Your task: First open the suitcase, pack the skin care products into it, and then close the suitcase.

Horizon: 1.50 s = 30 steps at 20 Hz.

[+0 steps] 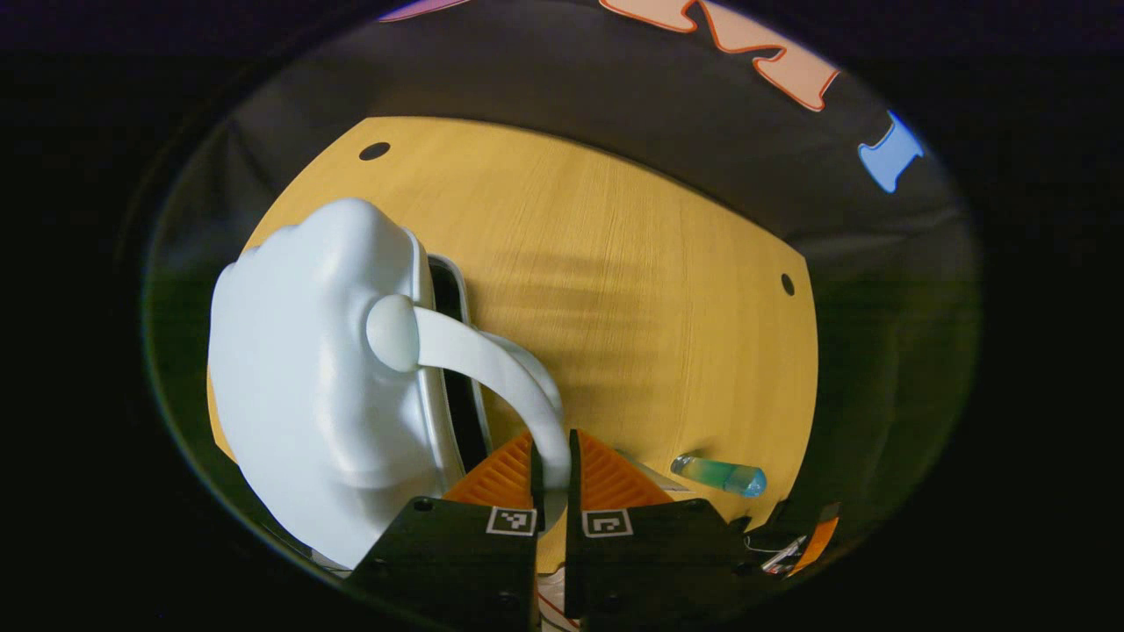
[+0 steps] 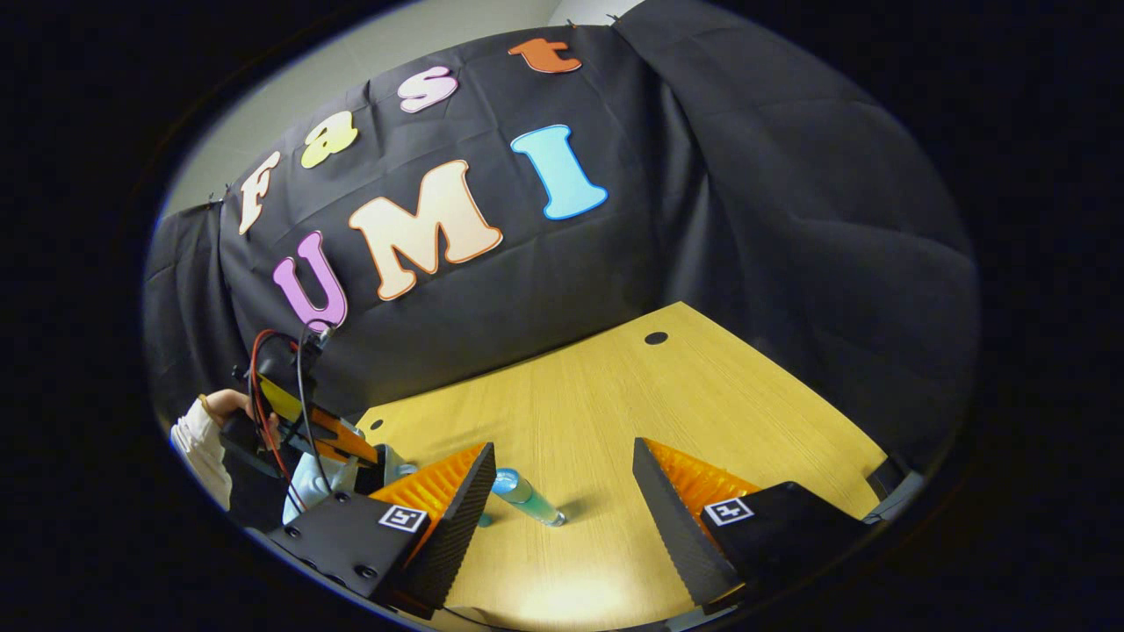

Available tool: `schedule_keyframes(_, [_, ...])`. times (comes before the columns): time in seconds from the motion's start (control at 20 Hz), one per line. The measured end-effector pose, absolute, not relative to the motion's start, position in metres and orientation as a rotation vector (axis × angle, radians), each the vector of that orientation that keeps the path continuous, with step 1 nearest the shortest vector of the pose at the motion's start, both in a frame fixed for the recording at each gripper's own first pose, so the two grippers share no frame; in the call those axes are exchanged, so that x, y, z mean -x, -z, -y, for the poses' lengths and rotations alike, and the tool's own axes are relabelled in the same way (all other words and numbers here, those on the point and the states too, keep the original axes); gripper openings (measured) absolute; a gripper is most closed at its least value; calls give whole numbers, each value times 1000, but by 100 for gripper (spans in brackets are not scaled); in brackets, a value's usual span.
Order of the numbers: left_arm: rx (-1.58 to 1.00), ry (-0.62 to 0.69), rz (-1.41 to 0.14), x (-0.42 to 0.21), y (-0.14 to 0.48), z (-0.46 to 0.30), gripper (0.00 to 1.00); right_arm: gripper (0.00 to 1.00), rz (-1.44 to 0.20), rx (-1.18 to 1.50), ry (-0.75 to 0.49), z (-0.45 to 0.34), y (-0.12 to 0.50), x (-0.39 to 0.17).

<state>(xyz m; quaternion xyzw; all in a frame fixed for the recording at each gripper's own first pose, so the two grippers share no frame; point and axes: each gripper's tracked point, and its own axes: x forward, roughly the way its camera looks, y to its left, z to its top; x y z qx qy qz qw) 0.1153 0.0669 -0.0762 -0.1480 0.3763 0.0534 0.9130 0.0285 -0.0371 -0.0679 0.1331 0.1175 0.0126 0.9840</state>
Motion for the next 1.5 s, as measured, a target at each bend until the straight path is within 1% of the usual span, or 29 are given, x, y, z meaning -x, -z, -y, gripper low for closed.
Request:
schedule_keyframes(0.2, [348, -94, -669, -97, 36, -78, 5, 98, -239, -250, -58, 26, 69, -33])
schedule_keyframes(0.25, [358, -98, -637, -93, 27, -81, 5, 95, -243, -246, -65, 24, 70, -34])
schedule_keyframes(0.3, [368, -99, -610, -88, 18, -85, 5, 98, -246, -239, -71, 21, 70, -35])
schedule_keyframes(0.5, [383, -126, -518, -69, -6, -106, 5, 98, -235, -199, -98, 11, 64, -37])
schedule_keyframes(0.65, [388, -150, -480, -53, -17, -124, 5, 98, -234, -189, -117, 0, 61, -37])
schedule_keyframes(0.8, [388, -179, -444, -32, -25, -145, 5, 98, -226, -169, -132, -10, 58, -35])
schedule_keyframes(1.05, [379, -283, -395, 13, -32, -205, 5, 98, -234, -157, -142, -27, 59, -34])
schedule_keyframes(1.35, [383, -338, -368, 56, -24, -262, 5, 98, -240, -147, -130, -44, 63, -29])
schedule_keyframes(1.5, [382, -415, -370, 77, -10, -302, 5, 98, -230, -136, -128, -54, 63, -26])
